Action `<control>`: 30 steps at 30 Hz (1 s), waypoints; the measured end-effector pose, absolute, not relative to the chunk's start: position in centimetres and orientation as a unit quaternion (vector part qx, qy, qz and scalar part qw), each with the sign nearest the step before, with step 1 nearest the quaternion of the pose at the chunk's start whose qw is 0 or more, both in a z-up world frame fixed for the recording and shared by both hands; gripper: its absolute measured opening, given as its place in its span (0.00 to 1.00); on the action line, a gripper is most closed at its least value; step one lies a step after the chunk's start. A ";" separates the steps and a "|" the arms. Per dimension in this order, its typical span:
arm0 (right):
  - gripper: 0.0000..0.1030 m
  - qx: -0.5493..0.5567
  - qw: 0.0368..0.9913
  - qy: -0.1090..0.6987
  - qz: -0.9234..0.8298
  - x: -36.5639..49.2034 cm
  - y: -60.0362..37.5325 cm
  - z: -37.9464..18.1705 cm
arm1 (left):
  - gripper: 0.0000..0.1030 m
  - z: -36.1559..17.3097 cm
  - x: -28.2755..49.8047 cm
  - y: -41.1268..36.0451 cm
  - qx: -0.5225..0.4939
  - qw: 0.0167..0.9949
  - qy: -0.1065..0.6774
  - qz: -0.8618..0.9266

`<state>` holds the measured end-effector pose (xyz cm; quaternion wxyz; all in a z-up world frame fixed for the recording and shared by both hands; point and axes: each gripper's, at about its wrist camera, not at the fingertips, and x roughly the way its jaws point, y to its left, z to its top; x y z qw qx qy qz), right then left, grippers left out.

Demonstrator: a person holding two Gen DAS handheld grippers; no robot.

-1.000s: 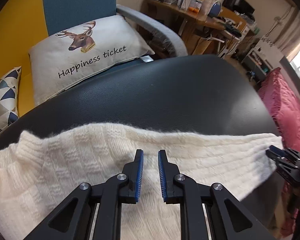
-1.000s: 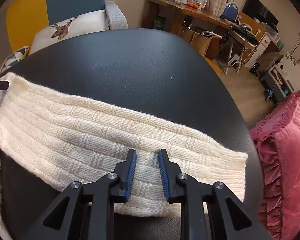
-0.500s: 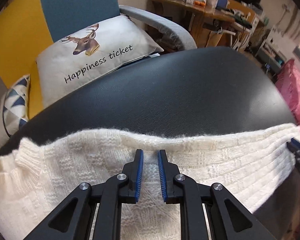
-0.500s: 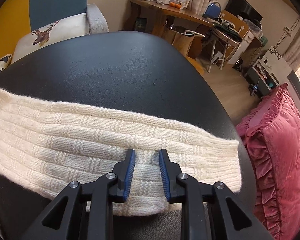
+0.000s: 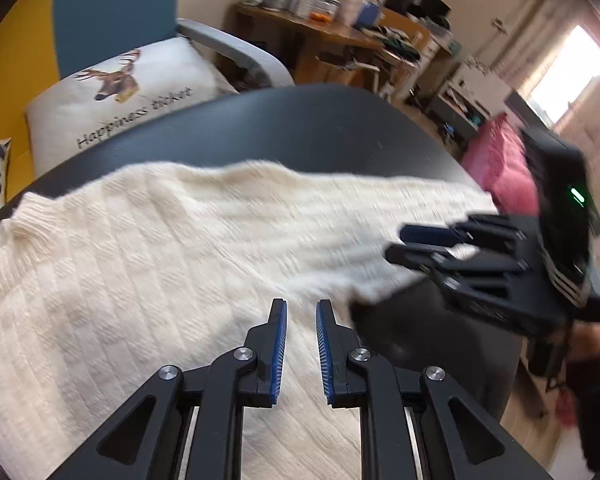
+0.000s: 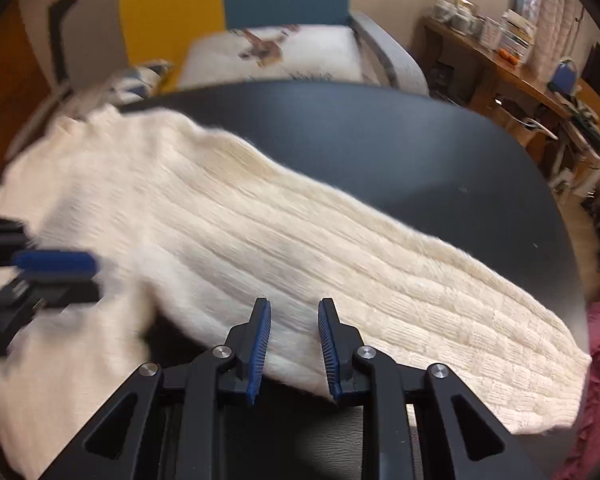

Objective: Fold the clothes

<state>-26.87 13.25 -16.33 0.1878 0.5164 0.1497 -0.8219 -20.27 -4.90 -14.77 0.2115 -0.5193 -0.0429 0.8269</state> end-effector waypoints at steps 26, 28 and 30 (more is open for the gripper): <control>0.22 0.510 -0.057 -0.068 -0.855 -33.6 38.7 -15.7 | 0.15 -16.0 -27.4 -10.7 -0.515 0.096 -0.111 0.845; 0.22 0.503 -0.056 -0.057 -0.860 -33.6 38.4 -15.8 | 0.15 -17.3 -28.4 -11.0 -0.530 0.073 -0.103 0.838; 0.22 0.500 -0.058 -0.050 -0.863 -33.8 38.1 -15.9 | 0.15 -18.5 -29.0 -11.2 -0.539 0.059 -0.101 0.834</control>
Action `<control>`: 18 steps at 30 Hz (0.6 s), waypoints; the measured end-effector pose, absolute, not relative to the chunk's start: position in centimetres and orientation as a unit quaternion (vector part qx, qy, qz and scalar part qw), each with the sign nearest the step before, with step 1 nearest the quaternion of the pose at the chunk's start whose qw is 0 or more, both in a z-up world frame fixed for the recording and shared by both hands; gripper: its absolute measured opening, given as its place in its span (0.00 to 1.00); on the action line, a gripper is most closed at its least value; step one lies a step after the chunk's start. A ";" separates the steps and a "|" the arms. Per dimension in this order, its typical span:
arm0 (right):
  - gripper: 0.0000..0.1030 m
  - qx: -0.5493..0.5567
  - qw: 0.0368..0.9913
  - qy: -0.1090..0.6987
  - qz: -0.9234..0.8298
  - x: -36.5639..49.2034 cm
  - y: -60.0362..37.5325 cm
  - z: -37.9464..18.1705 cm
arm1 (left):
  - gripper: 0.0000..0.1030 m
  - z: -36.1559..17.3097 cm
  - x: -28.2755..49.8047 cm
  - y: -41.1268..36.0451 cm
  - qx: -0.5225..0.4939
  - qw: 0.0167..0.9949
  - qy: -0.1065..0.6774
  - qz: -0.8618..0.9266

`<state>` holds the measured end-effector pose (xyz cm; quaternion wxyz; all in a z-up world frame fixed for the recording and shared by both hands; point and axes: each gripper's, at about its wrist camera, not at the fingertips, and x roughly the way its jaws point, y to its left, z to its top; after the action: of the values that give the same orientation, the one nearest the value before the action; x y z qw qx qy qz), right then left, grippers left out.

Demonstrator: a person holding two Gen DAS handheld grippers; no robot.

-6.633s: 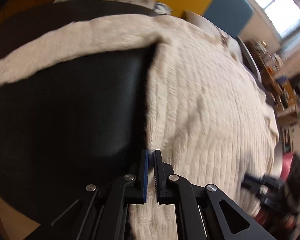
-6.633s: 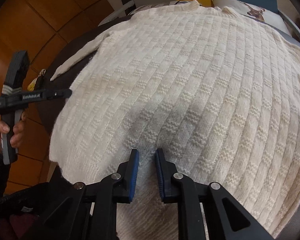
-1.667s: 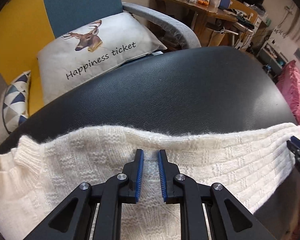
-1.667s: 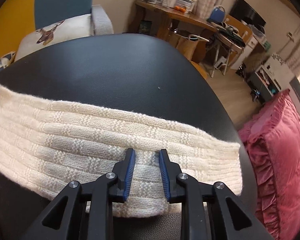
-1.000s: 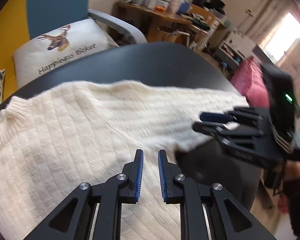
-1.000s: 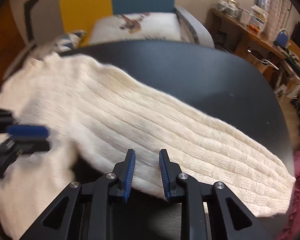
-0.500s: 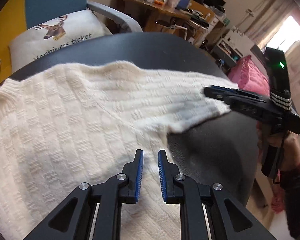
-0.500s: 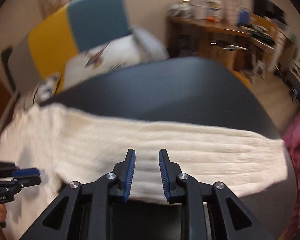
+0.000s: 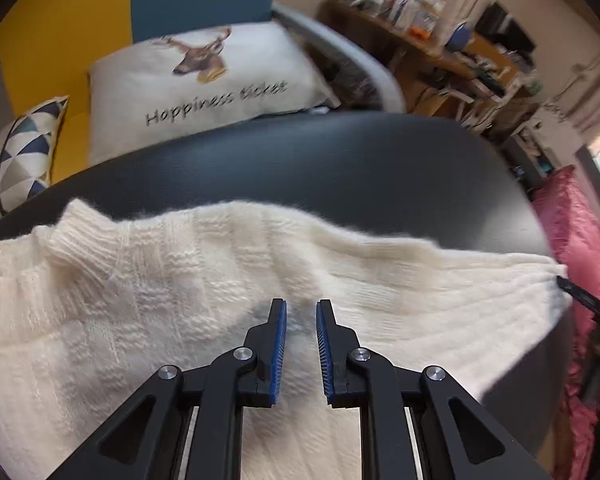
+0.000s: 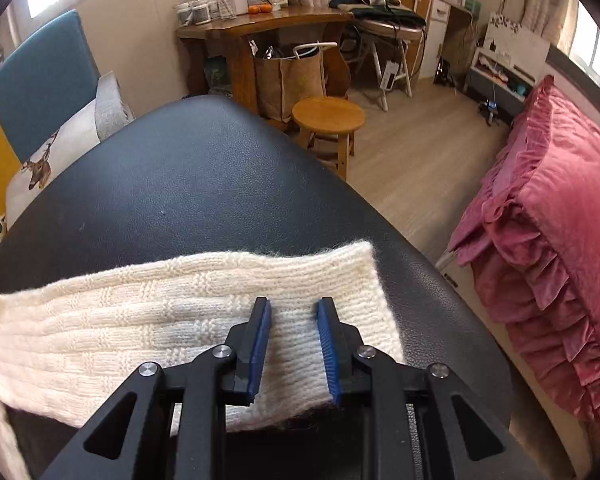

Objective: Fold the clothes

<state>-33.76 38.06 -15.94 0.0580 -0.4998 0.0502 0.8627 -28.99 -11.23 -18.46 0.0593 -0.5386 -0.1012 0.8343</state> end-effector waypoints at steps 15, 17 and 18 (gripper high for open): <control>0.23 -0.437 -0.325 0.004 0.839 -31.1 12.2 -11.1 | 0.15 -14.3 -21.6 -23.4 -0.469 0.013 -0.124 0.874; 0.23 -0.444 -0.370 -0.008 0.816 -31.4 6.4 -11.5 | 0.15 -14.8 -21.1 -26.2 -0.471 -0.015 -0.125 0.873; 0.23 -0.446 -0.380 -0.025 0.810 -31.6 3.8 -11.8 | 0.15 -15.0 -20.9 -27.3 -0.470 -0.026 -0.130 0.873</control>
<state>-31.57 3.81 -11.84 -0.3802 -0.4460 -0.0248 0.8099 -20.86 -27.26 -15.04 -0.0257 -0.4703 -0.1296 0.8725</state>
